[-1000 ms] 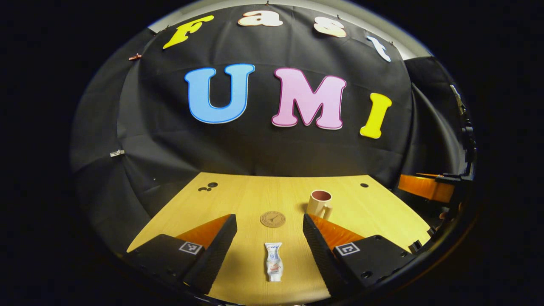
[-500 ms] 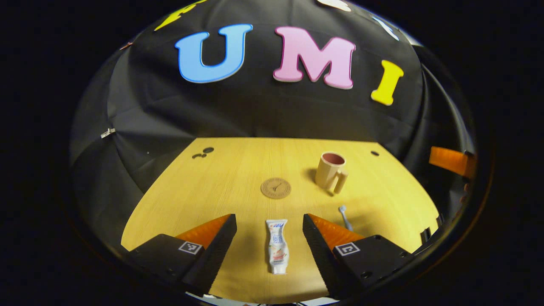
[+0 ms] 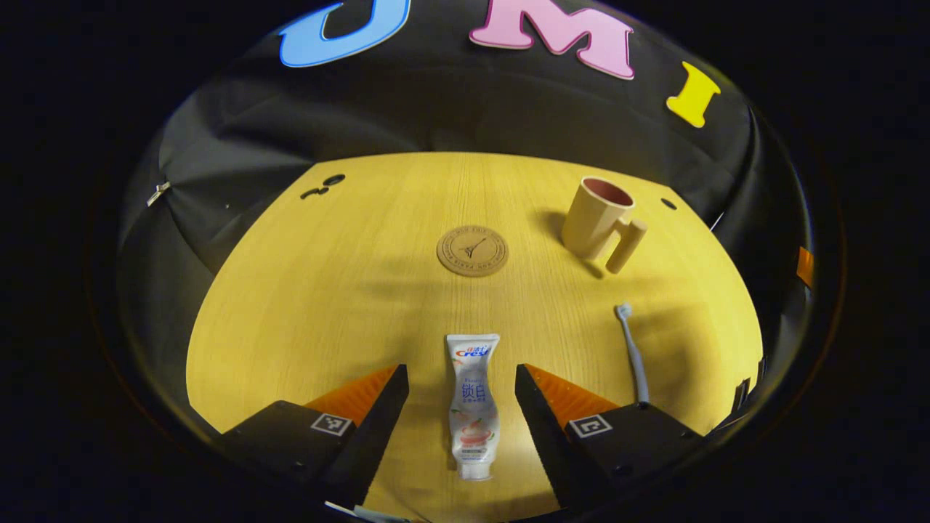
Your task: Put the toothbrush and toothpaste on the desktop into the cup, then pick up the cup and place it on the coaster on the desktop.
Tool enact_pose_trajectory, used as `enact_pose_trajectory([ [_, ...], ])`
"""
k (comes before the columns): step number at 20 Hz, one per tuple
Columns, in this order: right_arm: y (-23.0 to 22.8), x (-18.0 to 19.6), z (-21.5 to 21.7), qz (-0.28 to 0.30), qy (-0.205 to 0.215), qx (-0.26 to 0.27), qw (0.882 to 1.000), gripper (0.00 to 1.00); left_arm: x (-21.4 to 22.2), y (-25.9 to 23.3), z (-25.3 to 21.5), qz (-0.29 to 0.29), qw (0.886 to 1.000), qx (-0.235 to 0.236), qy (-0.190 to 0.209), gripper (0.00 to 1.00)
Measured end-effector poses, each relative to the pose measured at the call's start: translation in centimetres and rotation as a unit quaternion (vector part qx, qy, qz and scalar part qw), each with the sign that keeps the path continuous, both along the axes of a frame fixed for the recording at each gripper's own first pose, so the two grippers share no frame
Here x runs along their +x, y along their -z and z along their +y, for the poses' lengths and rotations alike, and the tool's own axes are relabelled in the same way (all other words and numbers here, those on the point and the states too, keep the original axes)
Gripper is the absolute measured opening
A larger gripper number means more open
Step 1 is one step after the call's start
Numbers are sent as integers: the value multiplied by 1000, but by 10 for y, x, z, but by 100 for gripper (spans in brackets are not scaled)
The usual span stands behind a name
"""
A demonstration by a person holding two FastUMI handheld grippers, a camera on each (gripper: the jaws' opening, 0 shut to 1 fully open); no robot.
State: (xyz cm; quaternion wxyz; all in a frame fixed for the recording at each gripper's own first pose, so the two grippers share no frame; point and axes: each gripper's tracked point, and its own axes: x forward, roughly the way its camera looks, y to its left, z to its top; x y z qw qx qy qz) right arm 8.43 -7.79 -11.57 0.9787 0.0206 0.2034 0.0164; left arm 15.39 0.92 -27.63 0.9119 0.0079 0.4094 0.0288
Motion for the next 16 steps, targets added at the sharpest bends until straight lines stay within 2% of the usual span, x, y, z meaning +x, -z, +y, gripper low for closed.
enact_pose_trajectory([
  [8,42,-6,16,71,-20,19,997,99,10,37,0,73,997,12,-13,84],
  [12,69,-9,29,118,-29,30,992,98,10,42,2,87,996,0,-25,73],
  [16,94,0,47,151,-37,26,988,98,10,47,0,110,994,3,-11,62],
])
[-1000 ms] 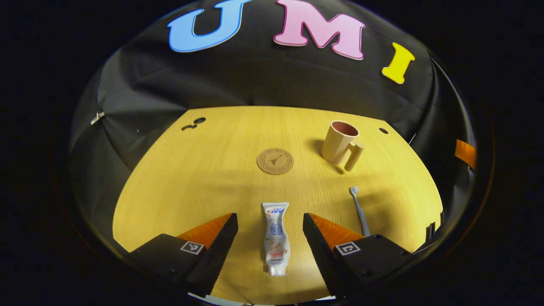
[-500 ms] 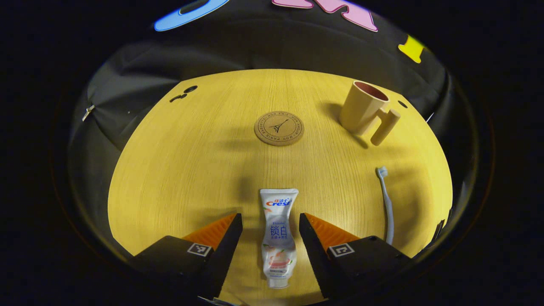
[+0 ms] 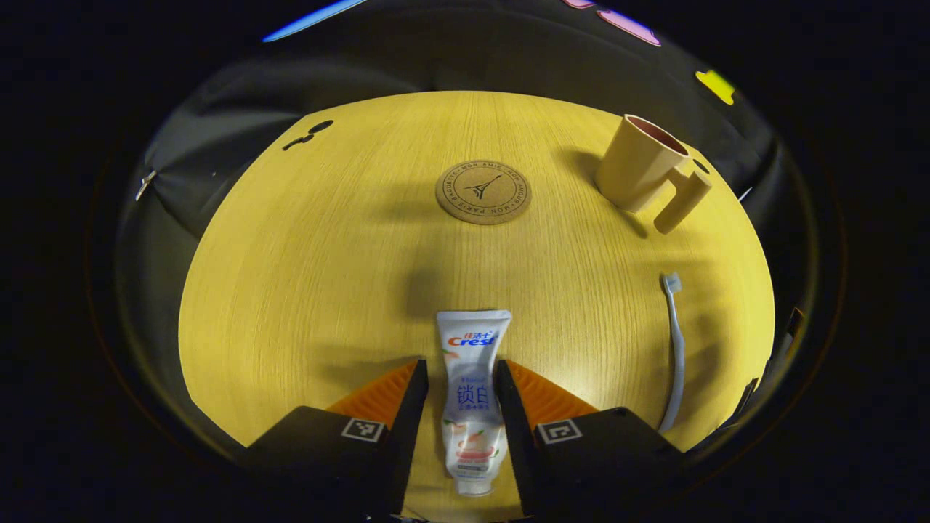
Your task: Put the toothbrush and toothpaste on the desktop into the cup, then pick up the cup and place it on the coaster on the desktop.
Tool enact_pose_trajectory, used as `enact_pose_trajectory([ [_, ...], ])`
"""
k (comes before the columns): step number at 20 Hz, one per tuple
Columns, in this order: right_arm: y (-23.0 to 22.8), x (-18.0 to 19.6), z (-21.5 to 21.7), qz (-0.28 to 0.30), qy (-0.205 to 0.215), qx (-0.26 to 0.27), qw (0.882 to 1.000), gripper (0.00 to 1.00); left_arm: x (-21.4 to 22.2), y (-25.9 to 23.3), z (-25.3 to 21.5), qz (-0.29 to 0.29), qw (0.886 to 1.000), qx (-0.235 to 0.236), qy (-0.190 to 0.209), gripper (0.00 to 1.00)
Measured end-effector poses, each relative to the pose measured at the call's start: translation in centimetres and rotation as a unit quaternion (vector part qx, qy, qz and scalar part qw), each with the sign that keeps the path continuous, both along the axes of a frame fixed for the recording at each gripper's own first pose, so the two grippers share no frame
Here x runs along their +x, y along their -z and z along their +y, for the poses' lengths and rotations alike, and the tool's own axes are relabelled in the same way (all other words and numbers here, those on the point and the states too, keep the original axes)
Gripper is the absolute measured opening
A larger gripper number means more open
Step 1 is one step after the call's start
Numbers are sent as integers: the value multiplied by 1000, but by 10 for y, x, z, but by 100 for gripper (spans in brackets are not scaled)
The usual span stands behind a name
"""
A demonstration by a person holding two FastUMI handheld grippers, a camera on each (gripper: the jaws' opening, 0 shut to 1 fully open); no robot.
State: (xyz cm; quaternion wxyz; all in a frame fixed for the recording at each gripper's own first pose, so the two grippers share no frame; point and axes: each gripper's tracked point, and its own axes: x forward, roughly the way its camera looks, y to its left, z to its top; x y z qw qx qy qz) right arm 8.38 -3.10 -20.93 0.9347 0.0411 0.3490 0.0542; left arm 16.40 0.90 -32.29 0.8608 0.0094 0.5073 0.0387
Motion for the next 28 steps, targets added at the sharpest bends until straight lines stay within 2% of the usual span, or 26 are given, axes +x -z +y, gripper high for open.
enact_pose_trajectory([
  [1,8,2,6,13,-5,-4,1000,98,1,-2,0,2,1000,1,5,51],
  [2,18,5,13,23,-10,-7,1000,98,1,4,0,8,1000,-1,2,51],
  [4,35,10,25,48,-24,-18,998,98,1,-2,0,7,1000,-2,-2,41],
  [7,62,18,30,82,-28,-37,996,98,1,-2,1,-4,1000,-6,3,39],
  [8,72,22,30,93,-26,-43,994,99,1,-2,1,-7,1000,-9,3,28],
  [10,91,28,32,116,-19,-58,991,100,0,-2,1,-13,1000,-17,2,29],
  [13,106,37,32,137,-8,-71,988,94,-1,-1,2,-19,1000,-20,8,28],
  [15,116,40,36,148,-5,-77,986,87,-1,-1,2,-24,999,-16,14,28],
  [16,121,41,35,152,-3,-84,985,74,-1,-2,1,-26,999,-15,15,28],
  [17,124,40,37,158,-3,-89,983,80,-1,-1,2,-27,999,-16,16,28],
  [19,131,37,41,167,-8,-92,982,77,-1,-1,2,-29,999,-20,15,28],
  [20,134,35,41,171,-8,-101,980,62,-1,-1,2,-29,999,-21,15,28],
  [21,134,39,43,162,-11,-104,981,63,-1,-1,2,-30,999,-22,15,28],
  [22,134,38,43,165,-14,-107,980,51,-1,-1,2,-29,999,-22,16,28],
  [23,135,40,40,162,-9,-114,980,52,-1,-1,2,-30,999,-23,16,28],
  [24,134,42,36,160,-2,-119,980,45,-1,-1,2,-29,999,-22,16,28],
  [25,137,44,37,162,3,-115,980,42,-1,-1,2,-30,999,-22,17,28],
  [26,132,44,37,162,7,-112,980,23,-1,-1,1,-29,999,-20,19,28],
  [27,133,44,36,167,6,-109,980,17,-1,-1,1,-29,999,-17,21,28],
  [28,133,45,35,166,7,-105,981,17,0,-1,2,-30,999,-15,22,28],
])
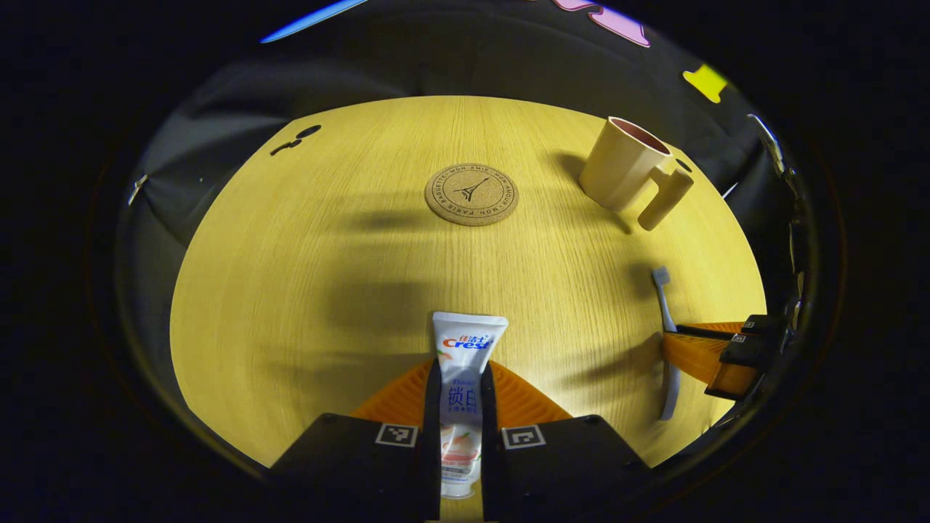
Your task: Put the toothbrush and toothpaste on the desktop into the cup, then pick up the cup and place it on the coaster on the desktop.
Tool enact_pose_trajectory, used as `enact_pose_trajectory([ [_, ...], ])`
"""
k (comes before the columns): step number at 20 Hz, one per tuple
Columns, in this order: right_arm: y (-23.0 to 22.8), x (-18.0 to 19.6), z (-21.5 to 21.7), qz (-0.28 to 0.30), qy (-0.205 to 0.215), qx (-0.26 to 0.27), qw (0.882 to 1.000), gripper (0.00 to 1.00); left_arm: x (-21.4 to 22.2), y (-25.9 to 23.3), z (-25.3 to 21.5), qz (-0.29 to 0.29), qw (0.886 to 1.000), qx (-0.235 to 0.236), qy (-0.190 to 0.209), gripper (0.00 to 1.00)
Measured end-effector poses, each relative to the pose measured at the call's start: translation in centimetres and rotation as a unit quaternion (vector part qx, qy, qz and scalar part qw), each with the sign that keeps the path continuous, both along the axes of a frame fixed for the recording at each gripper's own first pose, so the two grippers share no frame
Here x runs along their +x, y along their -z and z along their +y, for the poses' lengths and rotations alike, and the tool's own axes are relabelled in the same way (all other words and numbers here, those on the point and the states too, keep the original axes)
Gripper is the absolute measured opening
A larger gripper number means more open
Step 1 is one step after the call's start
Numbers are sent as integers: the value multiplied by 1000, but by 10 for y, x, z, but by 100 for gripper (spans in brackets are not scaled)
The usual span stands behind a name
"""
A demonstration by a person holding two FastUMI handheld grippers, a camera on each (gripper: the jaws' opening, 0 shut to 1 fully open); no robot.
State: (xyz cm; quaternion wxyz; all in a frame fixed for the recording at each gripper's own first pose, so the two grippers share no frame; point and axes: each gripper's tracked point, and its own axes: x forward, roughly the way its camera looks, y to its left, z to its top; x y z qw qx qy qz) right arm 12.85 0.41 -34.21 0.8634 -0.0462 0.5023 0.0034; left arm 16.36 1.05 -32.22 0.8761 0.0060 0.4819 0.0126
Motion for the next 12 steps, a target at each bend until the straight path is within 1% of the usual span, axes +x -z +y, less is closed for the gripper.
enact_pose_trajectory([
  [1,2,1,1,-3,-4,5,1000,11,-1,1,0,2,1000,2,0,28],
  [2,0,1,1,-6,-14,8,1000,7,-1,0,0,2,1000,3,0,28],
  [4,0,-1,2,-6,-41,7,999,5,1,1,-1,2,1000,6,-3,28],
  [6,0,-2,1,-4,-42,15,999,5,0,0,-1,-1,1000,7,-4,28],
  [7,-2,-1,0,-7,-37,21,999,5,-1,1,-2,-3,1000,3,-5,26],
  [9,-11,3,-4,-25,-35,30,999,5,-2,0,-1,-11,1000,-7,-11,25],
  [12,-27,3,-11,-50,-42,39,997,5,-11,-3,-4,-15,999,-35,-18,23],
])
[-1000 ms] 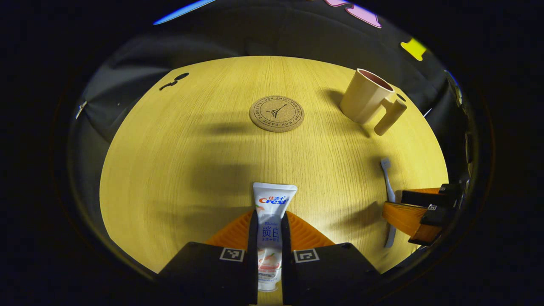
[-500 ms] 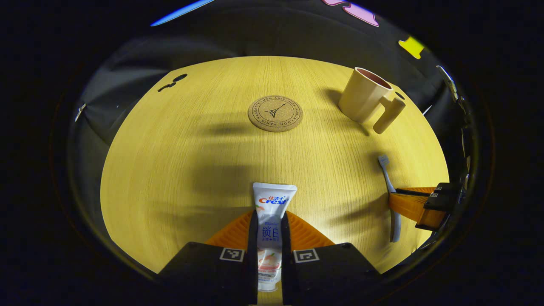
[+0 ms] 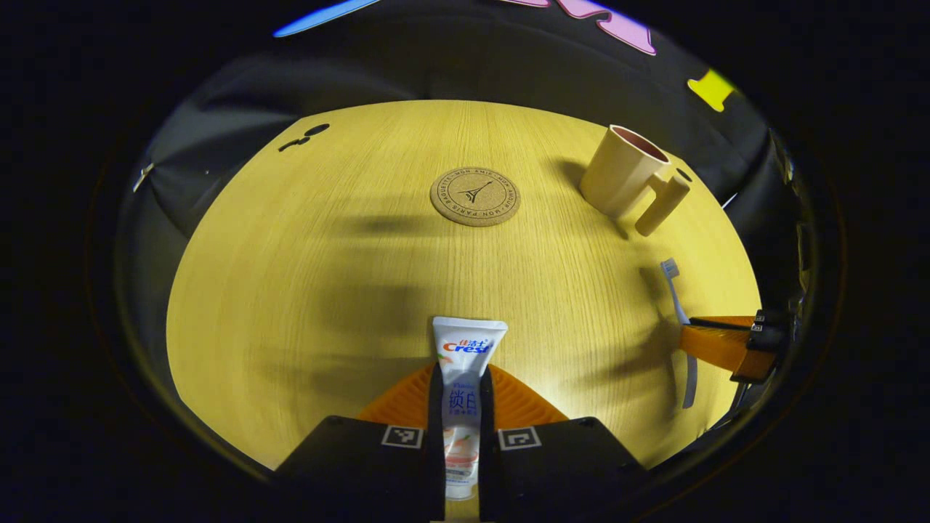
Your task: Put the toothbrush and toothpaste on the desktop into the cup, then pick up the cup and place it on the coaster on the desktop.
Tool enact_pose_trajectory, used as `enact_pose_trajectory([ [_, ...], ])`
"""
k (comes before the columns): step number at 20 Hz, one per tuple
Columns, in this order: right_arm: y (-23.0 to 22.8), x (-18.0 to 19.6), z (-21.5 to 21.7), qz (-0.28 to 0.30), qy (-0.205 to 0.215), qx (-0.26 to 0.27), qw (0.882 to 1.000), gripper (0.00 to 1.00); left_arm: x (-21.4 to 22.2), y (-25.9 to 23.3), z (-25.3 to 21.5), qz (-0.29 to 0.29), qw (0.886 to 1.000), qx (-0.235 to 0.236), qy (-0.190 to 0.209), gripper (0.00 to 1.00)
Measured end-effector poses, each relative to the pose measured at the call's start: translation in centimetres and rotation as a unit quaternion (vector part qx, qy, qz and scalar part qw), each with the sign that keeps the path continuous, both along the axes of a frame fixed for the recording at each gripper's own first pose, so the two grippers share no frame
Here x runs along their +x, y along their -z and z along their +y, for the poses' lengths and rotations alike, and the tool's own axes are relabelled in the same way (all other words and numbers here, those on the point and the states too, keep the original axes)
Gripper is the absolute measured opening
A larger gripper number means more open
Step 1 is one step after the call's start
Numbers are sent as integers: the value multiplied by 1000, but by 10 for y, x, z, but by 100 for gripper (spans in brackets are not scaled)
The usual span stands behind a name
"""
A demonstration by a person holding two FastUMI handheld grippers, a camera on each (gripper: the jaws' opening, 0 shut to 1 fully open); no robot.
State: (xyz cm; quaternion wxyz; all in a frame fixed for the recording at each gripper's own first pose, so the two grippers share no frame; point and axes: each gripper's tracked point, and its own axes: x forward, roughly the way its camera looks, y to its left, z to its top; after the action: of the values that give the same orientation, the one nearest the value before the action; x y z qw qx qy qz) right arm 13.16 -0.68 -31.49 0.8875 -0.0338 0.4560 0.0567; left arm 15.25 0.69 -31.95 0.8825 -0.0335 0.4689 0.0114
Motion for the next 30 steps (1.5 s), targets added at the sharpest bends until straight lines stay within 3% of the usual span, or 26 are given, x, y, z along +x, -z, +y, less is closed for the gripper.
enact_pose_trajectory([
  [5,-17,-10,-14,-27,-11,0,1000,5,-7,-15,2,-34,999,-33,-26,23],
  [9,-39,-21,-14,-41,-5,23,999,5,-5,-55,-4,-78,995,-53,-28,23],
  [13,-52,-21,-21,-66,6,43,997,5,7,-110,-21,-144,988,-61,-9,23],
  [14,-53,-21,-22,-67,11,48,997,5,10,-124,-29,-161,984,-71,-4,28],
  [15,-56,-20,-24,-69,18,53,996,5,13,-137,-37,-175,981,-82,0,23],
  [21,-76,-18,-41,-89,40,72,993,5,55,-216,-79,-242,962,-123,29,23],
  [26,-93,-14,-52,-105,29,71,992,5,101,-268,-117,-289,948,-111,71,23],
  [30,-107,-5,-53,-114,32,93,989,5,137,-279,-147,-300,943,-106,102,23],
])
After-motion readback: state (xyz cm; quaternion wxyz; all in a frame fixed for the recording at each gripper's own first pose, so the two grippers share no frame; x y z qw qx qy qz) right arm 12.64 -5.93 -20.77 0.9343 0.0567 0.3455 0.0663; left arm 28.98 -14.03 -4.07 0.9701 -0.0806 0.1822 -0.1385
